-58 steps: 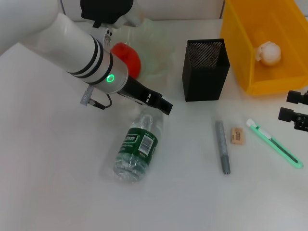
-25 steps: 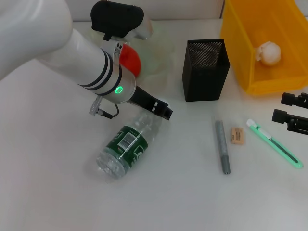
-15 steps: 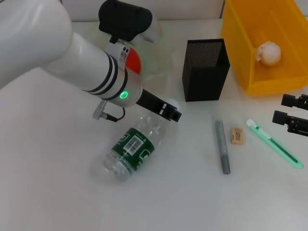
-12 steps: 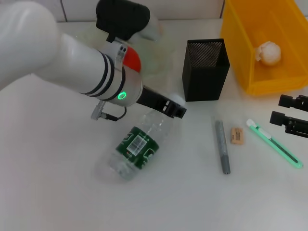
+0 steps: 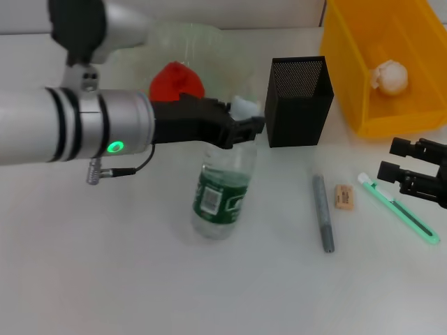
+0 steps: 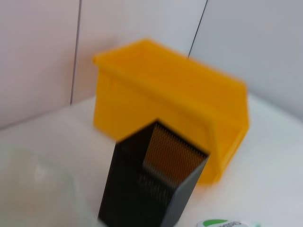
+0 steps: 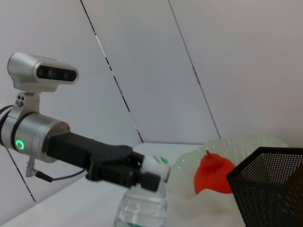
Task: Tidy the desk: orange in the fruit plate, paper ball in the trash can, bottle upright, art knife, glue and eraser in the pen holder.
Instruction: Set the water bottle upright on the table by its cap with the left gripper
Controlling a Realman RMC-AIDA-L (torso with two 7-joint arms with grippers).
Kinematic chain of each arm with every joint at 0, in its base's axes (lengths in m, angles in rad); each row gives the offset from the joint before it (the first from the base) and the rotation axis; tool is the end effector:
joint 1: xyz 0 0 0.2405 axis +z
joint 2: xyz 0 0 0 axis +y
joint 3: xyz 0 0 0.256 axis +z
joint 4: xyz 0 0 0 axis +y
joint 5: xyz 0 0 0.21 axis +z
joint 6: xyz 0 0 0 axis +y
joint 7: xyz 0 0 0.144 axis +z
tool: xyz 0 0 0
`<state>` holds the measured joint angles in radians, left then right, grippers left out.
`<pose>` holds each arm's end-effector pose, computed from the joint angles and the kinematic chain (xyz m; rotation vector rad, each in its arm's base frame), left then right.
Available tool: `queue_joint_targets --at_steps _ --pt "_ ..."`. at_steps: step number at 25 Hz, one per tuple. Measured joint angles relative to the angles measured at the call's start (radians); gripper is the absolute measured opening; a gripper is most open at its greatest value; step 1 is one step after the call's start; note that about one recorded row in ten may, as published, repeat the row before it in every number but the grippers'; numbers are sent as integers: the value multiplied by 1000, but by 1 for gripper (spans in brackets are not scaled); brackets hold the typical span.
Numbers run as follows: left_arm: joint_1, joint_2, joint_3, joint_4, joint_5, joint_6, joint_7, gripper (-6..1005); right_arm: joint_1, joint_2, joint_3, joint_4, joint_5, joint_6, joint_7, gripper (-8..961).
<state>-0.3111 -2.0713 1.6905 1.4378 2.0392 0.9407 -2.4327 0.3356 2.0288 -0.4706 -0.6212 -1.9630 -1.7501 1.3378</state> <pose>-0.1444 0.3309 -0.0464 -2.6062 -0.8332 -0.3606 0.3213 0.2660 0.0444 -2.5048 0.8031 0.9086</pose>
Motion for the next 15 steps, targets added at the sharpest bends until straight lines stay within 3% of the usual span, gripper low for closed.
queue_joint_targets --at_steps 1,3,6,15 --pt "47 2 -52 -16 -158 21 137 444 4 7 0 1 0 0 2 706" --pt "57 2 -65 -22 -198 31 177 444 6 9 0 3 1 0 3 706" --pt "106 2 -151 -98 -417 104 406 444 20 11 0 32 4 0 3 707" --pt "93 2 -303 -350 -685 291 719 444 63 11 0 80 12 2 1 705"
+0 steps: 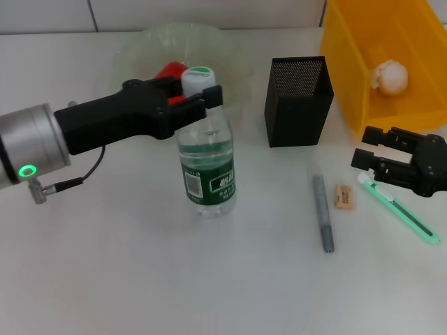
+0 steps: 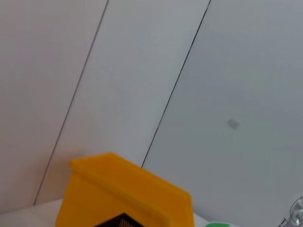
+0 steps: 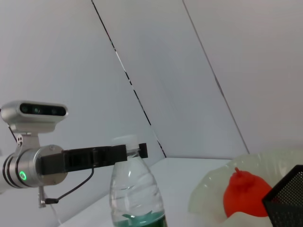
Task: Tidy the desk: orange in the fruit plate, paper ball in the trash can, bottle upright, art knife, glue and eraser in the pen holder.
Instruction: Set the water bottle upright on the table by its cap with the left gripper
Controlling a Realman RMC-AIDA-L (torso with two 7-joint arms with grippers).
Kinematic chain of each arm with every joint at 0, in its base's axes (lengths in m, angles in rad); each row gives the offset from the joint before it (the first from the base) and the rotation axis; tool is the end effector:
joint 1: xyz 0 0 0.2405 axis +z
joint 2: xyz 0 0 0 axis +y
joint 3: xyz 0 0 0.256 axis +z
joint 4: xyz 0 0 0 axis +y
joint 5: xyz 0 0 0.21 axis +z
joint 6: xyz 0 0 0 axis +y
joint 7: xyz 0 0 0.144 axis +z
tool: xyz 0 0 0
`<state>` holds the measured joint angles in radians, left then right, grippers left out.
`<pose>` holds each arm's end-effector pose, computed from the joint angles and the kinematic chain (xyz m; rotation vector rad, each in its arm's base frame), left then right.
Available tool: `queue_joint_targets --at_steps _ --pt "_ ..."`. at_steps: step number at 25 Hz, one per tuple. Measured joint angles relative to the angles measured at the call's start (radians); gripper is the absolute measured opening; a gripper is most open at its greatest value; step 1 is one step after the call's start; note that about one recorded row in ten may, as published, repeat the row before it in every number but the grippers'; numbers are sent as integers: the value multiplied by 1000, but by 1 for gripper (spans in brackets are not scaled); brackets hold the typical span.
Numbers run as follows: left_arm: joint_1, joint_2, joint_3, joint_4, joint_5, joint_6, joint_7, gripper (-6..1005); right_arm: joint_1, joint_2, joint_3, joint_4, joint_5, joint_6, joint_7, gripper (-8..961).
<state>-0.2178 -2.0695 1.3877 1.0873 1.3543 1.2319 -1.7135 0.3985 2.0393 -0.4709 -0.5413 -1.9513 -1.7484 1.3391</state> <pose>-0.2032 0.3133 -0.0028 -2.5539 -0.7844 -0.9894 0.3023 0.2791 0.0277 -2.5314 0.8150 1.0146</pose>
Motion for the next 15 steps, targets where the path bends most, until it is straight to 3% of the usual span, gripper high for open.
queue_joint_targets --at_steps 4,6,15 --pt "-13 0 -81 -97 -39 104 156 444 19 1 2 14 2 2 0 703" --pt "-25 0 -164 -188 -42 206 294 444 30 2 3 19 3 2 -1 703" --pt "-59 3 -295 -434 -43 335 671 443 53 13 3 27 3 4 -1 702"
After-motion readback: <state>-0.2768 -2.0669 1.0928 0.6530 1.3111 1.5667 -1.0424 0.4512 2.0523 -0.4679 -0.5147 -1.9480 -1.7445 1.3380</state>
